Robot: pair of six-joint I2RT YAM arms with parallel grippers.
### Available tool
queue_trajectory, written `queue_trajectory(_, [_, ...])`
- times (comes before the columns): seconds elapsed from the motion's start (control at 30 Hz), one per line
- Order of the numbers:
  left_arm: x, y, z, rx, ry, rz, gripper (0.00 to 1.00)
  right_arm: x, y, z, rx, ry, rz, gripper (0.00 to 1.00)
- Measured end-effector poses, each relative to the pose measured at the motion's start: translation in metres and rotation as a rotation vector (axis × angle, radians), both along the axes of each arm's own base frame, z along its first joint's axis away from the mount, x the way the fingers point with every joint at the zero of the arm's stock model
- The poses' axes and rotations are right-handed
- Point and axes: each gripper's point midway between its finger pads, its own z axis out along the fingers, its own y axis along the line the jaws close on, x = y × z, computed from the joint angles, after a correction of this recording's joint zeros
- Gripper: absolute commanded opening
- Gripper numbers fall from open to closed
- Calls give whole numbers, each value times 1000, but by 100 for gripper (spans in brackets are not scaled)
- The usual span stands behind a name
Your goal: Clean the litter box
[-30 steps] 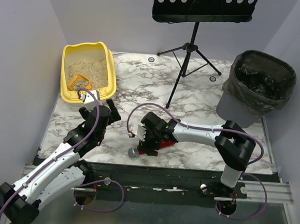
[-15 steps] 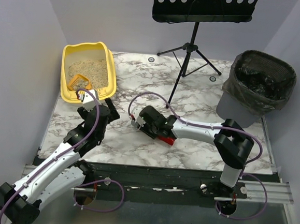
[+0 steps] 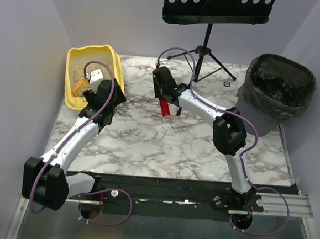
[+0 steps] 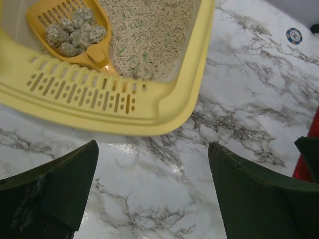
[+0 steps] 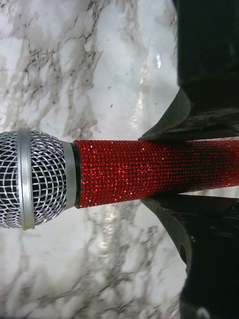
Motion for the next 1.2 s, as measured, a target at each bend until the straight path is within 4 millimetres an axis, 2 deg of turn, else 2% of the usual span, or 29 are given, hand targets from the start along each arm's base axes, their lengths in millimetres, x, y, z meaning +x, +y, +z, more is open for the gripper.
queue_trajectory(0.17, [52, -2, 23, 21, -17, -18, 99, 34, 6, -6, 100, 28, -124, 23])
queue_trajectory(0.3, [93, 0, 20, 65, 12, -31, 99, 46, -3, -29, 81, 68, -190, 24])
queue_trajectory(0.4, [117, 1, 9, 92, 47, -50, 99, 46, -18, -50, 57, 122, -233, 38])
queue_trajectory(0.43, [125, 2, 4, 102, 64, -55, 99, 46, -23, -54, 50, 137, -248, 54])
queue_trajectory(0.47, [135, 2, 0, 112, 82, -60, 99, 46, -28, -56, 48, 149, -263, 59])
queue_trajectory(0.6, [166, 3, -17, 147, 134, -74, 99, 49, -39, -58, 50, 158, -291, 71])
queue_trajectory(0.73, [179, 0, -37, 156, 186, -100, 95, 49, -44, -56, 41, 157, -300, 81])
queue_trajectory(0.9, [181, -7, -57, 145, 240, -143, 82, 38, -47, -34, 28, 138, -268, 82])
queue_trajectory(1.03, [179, -15, -62, 114, 257, -177, 63, 28, -41, 9, 39, 63, -198, 82])
queue_trajectory(1.17, [176, -19, -69, 83, 266, -189, 33, 8, -18, 58, 65, -33, -98, 82])
queue_trajectory(1.2, [173, -18, -74, 64, 273, -187, 33, 2, -15, 66, 67, -47, -81, 82])
